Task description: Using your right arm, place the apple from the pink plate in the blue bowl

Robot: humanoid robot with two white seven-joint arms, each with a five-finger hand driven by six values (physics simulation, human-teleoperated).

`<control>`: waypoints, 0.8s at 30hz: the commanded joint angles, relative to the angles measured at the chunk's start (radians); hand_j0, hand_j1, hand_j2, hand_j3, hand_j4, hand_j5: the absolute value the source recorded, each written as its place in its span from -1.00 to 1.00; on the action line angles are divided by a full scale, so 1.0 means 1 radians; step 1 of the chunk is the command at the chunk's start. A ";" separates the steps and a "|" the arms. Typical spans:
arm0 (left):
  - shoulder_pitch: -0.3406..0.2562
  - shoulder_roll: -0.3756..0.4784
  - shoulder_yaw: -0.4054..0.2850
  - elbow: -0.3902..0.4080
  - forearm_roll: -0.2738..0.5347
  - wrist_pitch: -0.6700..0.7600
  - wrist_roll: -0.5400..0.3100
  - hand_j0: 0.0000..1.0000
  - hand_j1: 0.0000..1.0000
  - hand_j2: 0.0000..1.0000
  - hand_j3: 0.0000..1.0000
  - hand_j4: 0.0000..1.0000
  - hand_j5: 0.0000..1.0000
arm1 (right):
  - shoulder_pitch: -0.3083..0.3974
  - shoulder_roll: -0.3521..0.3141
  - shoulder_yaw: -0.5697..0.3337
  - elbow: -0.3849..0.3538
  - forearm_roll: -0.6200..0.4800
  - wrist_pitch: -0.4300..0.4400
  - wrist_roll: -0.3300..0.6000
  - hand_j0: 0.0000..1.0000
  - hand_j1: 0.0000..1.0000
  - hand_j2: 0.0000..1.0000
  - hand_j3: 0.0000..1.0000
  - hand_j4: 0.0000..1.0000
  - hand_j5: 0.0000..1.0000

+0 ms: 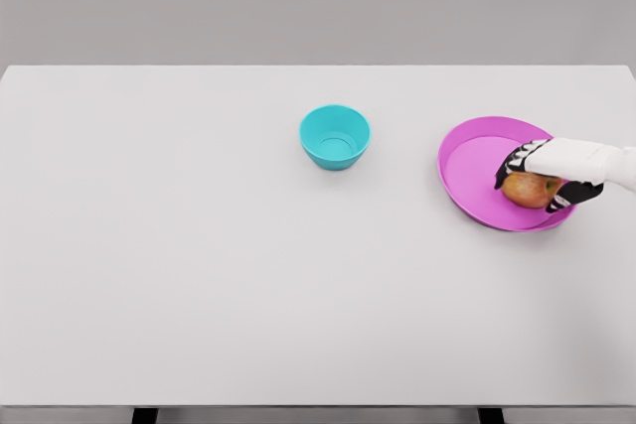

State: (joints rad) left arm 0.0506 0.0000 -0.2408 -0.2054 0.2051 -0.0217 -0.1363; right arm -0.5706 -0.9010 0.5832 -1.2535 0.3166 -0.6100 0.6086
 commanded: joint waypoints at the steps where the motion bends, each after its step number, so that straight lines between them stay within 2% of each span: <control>1: 0.000 0.000 0.000 0.000 0.000 0.000 0.000 1.00 1.00 1.00 1.00 1.00 1.00 | 0.000 -0.001 0.001 -0.001 0.001 -0.001 0.002 0.03 0.03 0.03 0.03 0.03 0.03; 24: 0.000 0.000 0.000 0.000 0.000 0.000 0.000 1.00 1.00 1.00 1.00 1.00 1.00 | -0.043 0.001 -0.002 -0.037 -0.001 -0.001 0.002 0.03 0.03 0.03 0.03 0.03 0.03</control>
State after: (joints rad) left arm 0.0506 -0.0001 -0.2409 -0.2054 0.2051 -0.0217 -0.1363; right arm -0.6136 -0.8993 0.5820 -1.2866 0.3222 -0.6135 0.6112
